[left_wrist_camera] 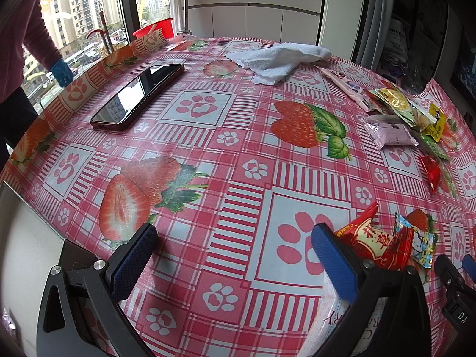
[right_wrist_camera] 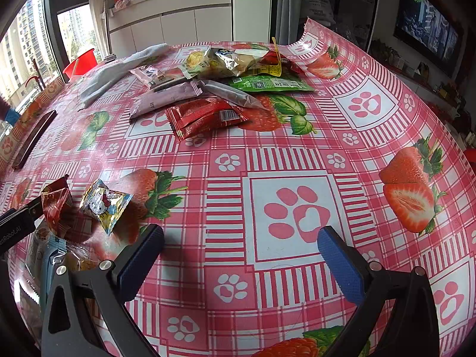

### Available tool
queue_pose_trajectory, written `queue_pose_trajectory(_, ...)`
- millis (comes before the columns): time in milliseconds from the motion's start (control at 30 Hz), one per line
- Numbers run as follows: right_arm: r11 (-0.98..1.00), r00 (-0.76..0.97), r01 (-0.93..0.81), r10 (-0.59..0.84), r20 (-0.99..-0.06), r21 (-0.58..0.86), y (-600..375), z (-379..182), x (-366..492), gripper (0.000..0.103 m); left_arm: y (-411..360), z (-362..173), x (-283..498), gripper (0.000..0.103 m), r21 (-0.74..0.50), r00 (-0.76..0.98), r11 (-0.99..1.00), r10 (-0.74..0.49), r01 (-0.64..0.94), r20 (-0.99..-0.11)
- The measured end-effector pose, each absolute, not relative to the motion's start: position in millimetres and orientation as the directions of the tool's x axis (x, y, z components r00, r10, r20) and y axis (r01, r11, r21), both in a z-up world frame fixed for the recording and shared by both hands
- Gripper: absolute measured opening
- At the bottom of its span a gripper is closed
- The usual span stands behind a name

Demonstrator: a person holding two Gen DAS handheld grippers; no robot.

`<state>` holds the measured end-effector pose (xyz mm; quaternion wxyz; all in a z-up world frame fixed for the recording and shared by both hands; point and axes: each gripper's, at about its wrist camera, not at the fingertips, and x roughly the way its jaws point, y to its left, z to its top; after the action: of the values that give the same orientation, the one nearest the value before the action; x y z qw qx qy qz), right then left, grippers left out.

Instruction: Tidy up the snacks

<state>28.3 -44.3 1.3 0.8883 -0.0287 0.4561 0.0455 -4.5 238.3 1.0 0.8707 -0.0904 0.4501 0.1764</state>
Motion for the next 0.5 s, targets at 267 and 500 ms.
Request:
queue_pose_trajectory(267, 0.994, 0.580, -0.107, 0.054, -0.813, -0.010, -44.2, 1.2, 28.4, 0.103, 237.6, 0.9, -4.6, 0.103, 0.001, 0.533, 0.921, 0.226, -0.389, -0.816)
queue_pose_trajectory(500, 0.994, 0.580, -0.107, 0.054, -0.813, -0.010, -44.6, 1.5, 28.3, 0.103, 237.0, 1.0, -4.9, 0.103, 0.001, 0.533, 0.921, 0.226, -0.389, -0.816)
